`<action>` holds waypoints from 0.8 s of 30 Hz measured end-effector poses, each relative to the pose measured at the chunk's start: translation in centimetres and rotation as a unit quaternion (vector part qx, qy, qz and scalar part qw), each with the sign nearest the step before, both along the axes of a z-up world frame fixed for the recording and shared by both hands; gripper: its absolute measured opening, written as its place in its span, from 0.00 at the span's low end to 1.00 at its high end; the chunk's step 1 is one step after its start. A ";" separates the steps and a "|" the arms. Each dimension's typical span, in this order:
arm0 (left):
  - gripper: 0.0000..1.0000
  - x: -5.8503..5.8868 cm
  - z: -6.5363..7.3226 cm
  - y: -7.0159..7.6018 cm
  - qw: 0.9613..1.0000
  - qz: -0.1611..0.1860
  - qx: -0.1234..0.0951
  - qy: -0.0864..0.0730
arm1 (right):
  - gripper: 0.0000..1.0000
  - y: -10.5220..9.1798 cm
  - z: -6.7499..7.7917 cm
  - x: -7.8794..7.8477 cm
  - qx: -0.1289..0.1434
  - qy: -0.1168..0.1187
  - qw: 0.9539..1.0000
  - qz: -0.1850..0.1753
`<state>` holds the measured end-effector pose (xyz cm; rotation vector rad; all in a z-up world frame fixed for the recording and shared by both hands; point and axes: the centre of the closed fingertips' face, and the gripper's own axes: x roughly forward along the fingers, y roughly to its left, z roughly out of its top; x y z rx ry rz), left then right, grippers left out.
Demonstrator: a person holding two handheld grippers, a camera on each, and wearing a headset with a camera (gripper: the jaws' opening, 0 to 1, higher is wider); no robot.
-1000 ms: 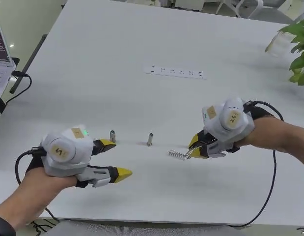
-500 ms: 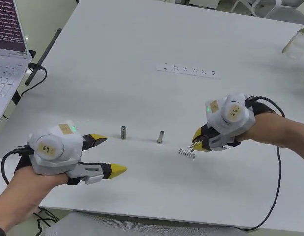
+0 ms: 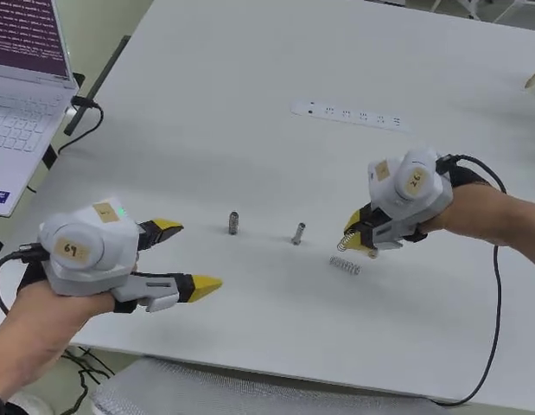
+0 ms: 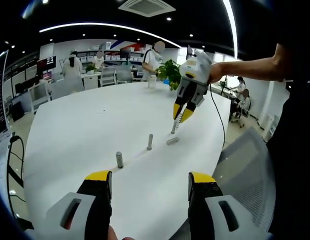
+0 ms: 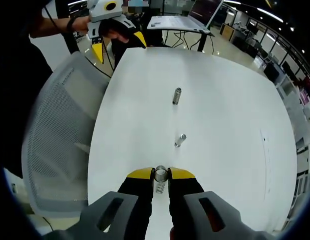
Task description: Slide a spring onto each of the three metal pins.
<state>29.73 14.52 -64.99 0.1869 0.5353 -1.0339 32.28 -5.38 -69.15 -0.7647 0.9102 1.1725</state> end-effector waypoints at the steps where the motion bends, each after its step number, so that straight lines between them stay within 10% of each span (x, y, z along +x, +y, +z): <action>1: 0.57 0.0 0.0 0.1 1.000 0.001 0.000 0.000 | 0.09 0.1 0.0 0.1 0.000 0.000 1.000 0.000; 24: 0.57 0.0 -0.1 1.5 1.000 0.025 -0.002 0.009 | 0.09 1.8 -0.6 3.3 0.001 -0.003 1.000 0.007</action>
